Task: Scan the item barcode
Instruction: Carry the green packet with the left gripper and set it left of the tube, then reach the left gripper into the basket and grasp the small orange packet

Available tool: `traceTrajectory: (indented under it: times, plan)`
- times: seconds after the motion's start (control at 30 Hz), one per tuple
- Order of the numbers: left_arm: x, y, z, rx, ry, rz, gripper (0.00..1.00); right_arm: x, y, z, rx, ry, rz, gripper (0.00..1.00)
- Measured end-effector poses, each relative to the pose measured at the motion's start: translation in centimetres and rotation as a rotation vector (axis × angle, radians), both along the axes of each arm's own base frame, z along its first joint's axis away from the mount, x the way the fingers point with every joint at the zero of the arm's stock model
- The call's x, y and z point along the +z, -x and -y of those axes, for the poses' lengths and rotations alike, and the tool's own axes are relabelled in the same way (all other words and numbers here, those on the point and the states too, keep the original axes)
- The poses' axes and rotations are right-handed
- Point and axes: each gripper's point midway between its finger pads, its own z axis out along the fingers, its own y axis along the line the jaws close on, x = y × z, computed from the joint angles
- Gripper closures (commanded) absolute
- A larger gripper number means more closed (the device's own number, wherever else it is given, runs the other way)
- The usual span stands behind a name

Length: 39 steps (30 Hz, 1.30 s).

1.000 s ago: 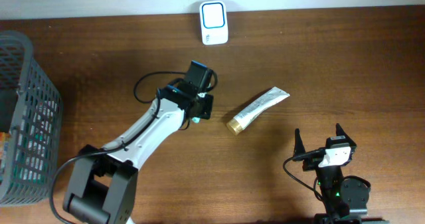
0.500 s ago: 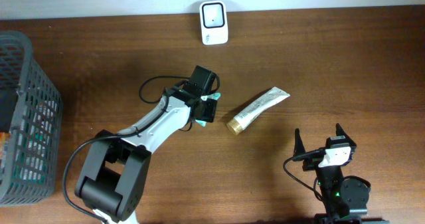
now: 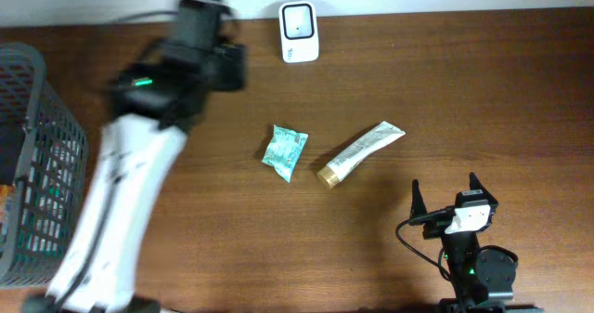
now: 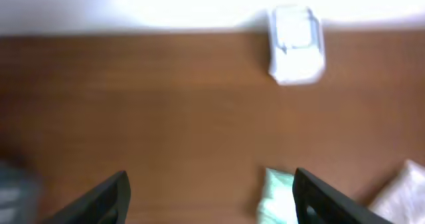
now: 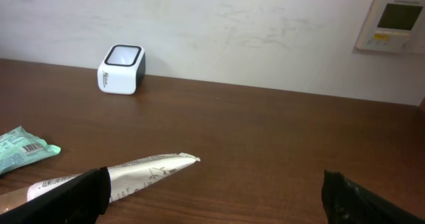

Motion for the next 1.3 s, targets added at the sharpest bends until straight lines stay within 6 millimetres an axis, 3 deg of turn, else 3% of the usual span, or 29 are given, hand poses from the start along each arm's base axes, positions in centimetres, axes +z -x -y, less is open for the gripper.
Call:
traceTrajectory:
  times: [0.07, 0.17, 0.2, 0.23, 0.27, 0.37, 0.4, 0.5, 0.57, 0.7, 0.87, 1.2, 1.3]
  plan:
    - [3.0, 1.3, -4.4, 0.104, 0.002, 0.063, 0.25, 0.0, 0.0, 0.0, 0.0, 0.0, 0.0, 0.02]
    - [5.1, 3.6, -11.5, 0.282, -0.01, 0.1, 0.24, 0.0, 0.0, 0.0, 0.0, 0.0, 0.0, 0.02]
    - [5.2, 3.9, -12.2, 0.302, -0.011, 0.102, 0.24, 0.0, 0.0, 0.0, 0.0, 0.0, 0.0, 0.02]
    - [5.5, 5.3, -17.0, 0.435, -0.023, 0.107, 0.25, 0.0, 0.0, 0.0, 0.0, 0.0, 0.0, 0.02]
    - [5.5, 6.0, -19.2, 0.497, -0.024, 0.107, 0.26, 0.0, 0.0, 0.0, 0.0, 0.0, 0.0, 0.02]
    - [5.1, 8.4, -25.9, 0.689, -0.03, 0.105, 0.28, 0.0, 0.0, 0.0, 0.0, 0.0, 0.0, 0.02]
    - [4.7, 9.6, -29.2, 0.784, -0.036, 0.114, 0.28, 0.0, 0.0, 0.0, 0.0, 0.0, 0.0, 0.02]
    - [2.7, 11.3, -33.7, 0.912, -0.038, 0.101, 0.28, 0.0, 0.0, 0.0, 0.0, 0.0, 0.0, 0.02]
    - [0.0, 12.0, -36.1, 0.966, -0.033, 0.057, 0.29, 0.0, 0.0, 0.0, 0.0, -0.001, 0.0, 0.02]
    - [-5.8, 12.3, -39.1, 0.959, -0.041, -0.067, 0.3, 0.0, 0.0, 0.0, 0.0, 0.0, 0.0, 0.02]
    - [-10.6, 12.2, -41.2, 0.874, -0.094, -0.224, 0.36, 0.0, 0.0, 0.0, 0.0, 0.0, 0.0, 0.02]
    - [-19.5, 12.0, -43.0, 0.803, -0.094, -0.463, 0.34, 0.0, 0.0, 0.0, 0.0, 0.0, 0.0, 0.02]
    - [-23.1, 13.1, -44.0, 0.819, -0.071, -0.552, 0.34, 0.0, 0.0, 0.0, 0.0, -0.001, 0.0, 0.02]
